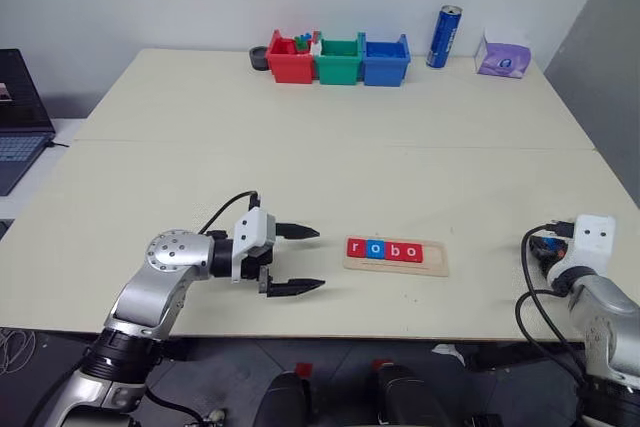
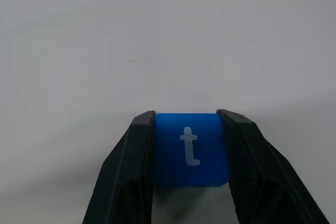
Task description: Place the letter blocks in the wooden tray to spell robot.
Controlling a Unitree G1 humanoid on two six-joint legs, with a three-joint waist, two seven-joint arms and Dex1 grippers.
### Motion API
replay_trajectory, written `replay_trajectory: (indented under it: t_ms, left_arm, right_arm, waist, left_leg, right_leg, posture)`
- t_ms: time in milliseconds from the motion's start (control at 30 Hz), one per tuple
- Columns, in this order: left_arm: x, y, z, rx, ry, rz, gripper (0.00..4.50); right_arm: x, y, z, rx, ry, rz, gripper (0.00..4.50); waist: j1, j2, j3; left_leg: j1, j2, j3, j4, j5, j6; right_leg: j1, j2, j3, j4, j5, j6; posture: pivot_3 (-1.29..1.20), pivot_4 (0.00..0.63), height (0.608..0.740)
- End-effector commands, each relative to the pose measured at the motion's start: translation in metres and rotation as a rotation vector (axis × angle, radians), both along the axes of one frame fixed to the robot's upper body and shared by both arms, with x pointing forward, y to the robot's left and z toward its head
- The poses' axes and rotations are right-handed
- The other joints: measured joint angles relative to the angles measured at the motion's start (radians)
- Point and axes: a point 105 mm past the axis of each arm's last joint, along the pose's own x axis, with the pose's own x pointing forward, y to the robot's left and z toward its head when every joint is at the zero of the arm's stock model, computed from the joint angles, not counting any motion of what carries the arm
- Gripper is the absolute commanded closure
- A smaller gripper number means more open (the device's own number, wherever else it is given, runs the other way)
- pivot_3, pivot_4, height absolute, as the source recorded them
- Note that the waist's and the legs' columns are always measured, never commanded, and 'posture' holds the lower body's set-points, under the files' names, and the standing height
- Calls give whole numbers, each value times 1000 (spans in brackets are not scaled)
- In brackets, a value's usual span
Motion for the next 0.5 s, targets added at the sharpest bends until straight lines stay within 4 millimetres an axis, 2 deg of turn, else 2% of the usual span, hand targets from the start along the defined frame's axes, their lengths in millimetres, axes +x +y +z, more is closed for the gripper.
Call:
replay_trajectory:
  t_ms: [33,133,300,467,500]
  left_arm:
    - [3,16,3,23,-41,25,0]
    - [6,22,2,34,-45,40,0]
    - [10,18,6,24,-55,42,0]
    - [9,13,8,19,-56,36,0]
    - [9,12,8,18,-57,35,0]
  right_arm:
    - [-6,43,16,42,-41,125,3045]
    - [-11,67,16,93,-45,147,3045]
    - [-15,89,9,115,-20,145,3045]
    - [-12,80,2,114,-13,62,3045]
    - [-11,78,4,118,-24,50,2695]
  waist:
    - [-5,0,0]
    - [-7,1,0]
    - [-5,1,0]
    - [-2,0,0]
    - [-2,0,0]
  left_leg:
    - [0,0,0,0,0,0]
    - [1,0,0,0,0,0]
    - [0,0,0,0,0,0]
    - [0,-1,0,0,0,0]
    - [0,-1,0,0,0,0]
  right_leg:
    - [0,0,0,0,0,0]
    - [0,0,-1,1,0,0]
    - [0,0,-1,0,0,0]
    - [-1,-1,-1,-1,0,1]
    - [-1,-1,-1,-1,0,1]
  posture:
    - [0,150,740]
    - [0,150,740]
    - [0,150,740]
    - [0,150,740]
    - [0,150,740]
